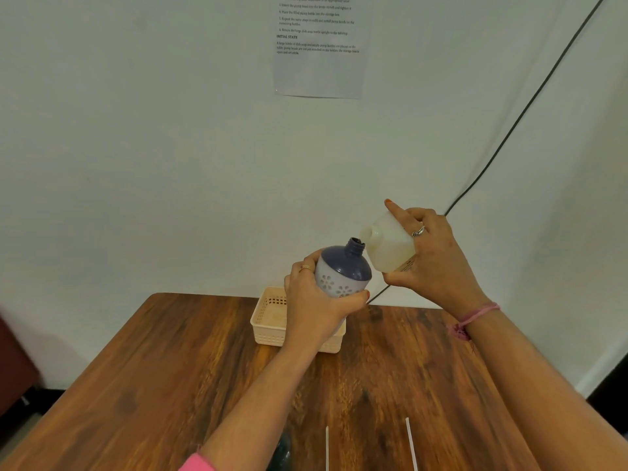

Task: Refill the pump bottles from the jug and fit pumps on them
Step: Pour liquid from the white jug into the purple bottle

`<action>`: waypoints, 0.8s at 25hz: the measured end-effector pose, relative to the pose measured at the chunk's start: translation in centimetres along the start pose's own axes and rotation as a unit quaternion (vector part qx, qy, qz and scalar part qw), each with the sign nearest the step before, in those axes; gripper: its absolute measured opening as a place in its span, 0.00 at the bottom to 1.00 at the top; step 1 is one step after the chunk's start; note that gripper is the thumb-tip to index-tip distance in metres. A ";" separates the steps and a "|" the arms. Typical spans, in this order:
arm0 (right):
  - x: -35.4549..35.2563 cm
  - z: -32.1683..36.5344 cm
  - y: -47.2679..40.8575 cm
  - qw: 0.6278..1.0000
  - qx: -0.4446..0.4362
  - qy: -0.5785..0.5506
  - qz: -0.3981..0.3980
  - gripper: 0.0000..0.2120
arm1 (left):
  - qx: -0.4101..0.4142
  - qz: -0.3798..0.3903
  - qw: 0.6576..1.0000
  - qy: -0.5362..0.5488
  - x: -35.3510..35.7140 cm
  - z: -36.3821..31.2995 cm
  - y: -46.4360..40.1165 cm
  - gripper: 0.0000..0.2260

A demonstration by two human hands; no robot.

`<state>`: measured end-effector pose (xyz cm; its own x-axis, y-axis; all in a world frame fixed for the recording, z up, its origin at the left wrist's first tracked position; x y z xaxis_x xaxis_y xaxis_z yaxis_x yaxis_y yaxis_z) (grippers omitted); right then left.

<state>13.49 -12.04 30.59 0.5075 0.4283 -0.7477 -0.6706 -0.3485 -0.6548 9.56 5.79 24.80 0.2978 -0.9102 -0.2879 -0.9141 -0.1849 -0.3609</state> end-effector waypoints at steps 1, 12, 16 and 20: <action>0.0 0.0 0.0 1.000 -0.001 0.000 0.000 0.51 | 0.001 0.000 1.000 0.000 0.0 0.0 0.0 0.37; -0.2 0.3 -0.1 1.000 -0.015 0.021 -0.001 0.52 | -0.001 0.003 1.000 -0.006 -0.1 0.0 0.2 0.36; -0.2 0.3 -0.1 0.999 -0.020 0.027 -0.005 0.51 | -0.004 0.002 1.000 -0.004 -0.2 0.0 0.3 0.36; -0.1 0.4 -0.1 0.999 -0.027 0.030 -0.010 0.51 | -0.008 0.003 1.000 0.001 -0.1 0.1 0.3 0.36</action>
<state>13.32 -11.73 30.81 0.5529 0.3845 -0.7392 -0.6307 -0.3867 -0.6728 9.27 5.88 24.66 0.2926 -0.9119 -0.2877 -0.9196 -0.1859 -0.3460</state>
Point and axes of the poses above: each hand's wrist, its own y-axis away from the middle knuckle, its own x-axis out of the palm, z = x × y, the point moved 2 cm from there along -y, towards the middle knuckle, and after that the axes turned 3 degrees about z, right-handed, at the moved point
